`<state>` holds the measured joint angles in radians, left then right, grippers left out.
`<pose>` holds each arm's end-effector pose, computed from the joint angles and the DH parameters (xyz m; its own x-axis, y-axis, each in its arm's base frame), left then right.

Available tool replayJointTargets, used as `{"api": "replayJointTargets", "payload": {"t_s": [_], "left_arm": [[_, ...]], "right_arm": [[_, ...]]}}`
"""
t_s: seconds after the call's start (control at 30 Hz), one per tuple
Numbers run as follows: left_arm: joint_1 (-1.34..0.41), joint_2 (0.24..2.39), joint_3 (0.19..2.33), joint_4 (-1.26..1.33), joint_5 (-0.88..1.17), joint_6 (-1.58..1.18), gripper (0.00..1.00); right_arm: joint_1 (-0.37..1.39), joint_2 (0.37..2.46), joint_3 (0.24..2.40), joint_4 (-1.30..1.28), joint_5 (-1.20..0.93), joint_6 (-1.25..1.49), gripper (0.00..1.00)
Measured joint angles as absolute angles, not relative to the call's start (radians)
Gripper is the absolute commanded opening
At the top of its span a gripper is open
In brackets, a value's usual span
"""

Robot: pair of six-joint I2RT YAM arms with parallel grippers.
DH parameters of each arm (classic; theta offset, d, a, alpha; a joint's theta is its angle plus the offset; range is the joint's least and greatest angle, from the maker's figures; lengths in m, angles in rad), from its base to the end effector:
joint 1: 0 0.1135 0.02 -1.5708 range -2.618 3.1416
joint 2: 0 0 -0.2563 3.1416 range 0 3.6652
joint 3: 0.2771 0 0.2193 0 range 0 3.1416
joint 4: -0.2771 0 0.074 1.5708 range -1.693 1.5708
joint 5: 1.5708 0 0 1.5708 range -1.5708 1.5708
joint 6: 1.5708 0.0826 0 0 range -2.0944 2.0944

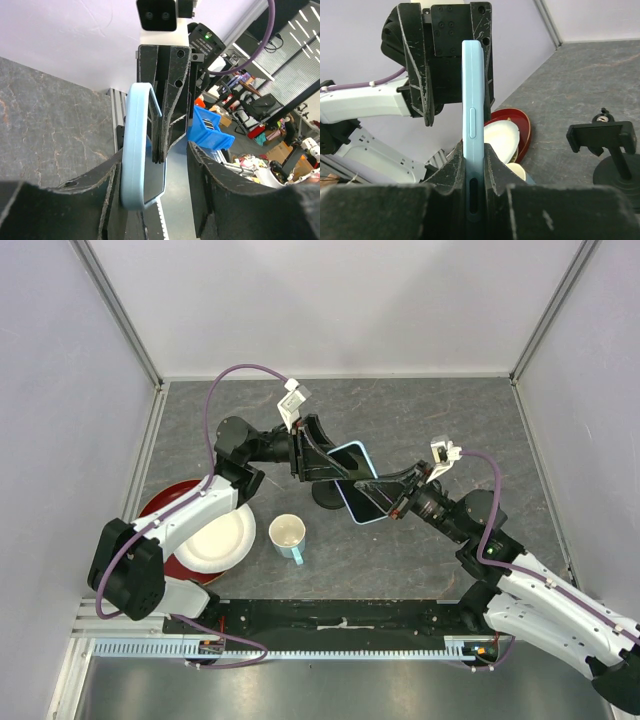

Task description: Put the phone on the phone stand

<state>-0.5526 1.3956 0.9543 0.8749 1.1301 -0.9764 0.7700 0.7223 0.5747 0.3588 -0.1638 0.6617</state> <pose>0.2083 -0.2162 0.3759 -0.5640 -0.0674 -0.8230 0.8129 -0.2207 -0.5390 0.1322 0.1469 0.3439 -0.3736 0.4822 -0.7924 -0.7246 0.3816 0.5738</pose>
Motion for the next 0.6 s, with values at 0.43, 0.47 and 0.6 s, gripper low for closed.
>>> {"api": "replayJointTargets", "payload": {"t_s": [0.43, 0.47, 0.6], "left_arm": [[-0.563, 1.396, 0.954, 0.961, 1.160, -1.020, 0.45], [-0.563, 1.397, 0.954, 0.968, 1.163, -1.024, 0.45], [-0.562, 1.398, 0.953, 0.994, 1.163, -1.036, 0.27]], "right_arm": [[0.773, 0.761, 0.575, 0.429, -0.236, 0.662, 0.00], [0.773, 0.767, 0.575, 0.435, -0.240, 0.662, 0.00], [0.773, 0.770, 0.579, 0.448, -0.249, 0.662, 0.00]]}}
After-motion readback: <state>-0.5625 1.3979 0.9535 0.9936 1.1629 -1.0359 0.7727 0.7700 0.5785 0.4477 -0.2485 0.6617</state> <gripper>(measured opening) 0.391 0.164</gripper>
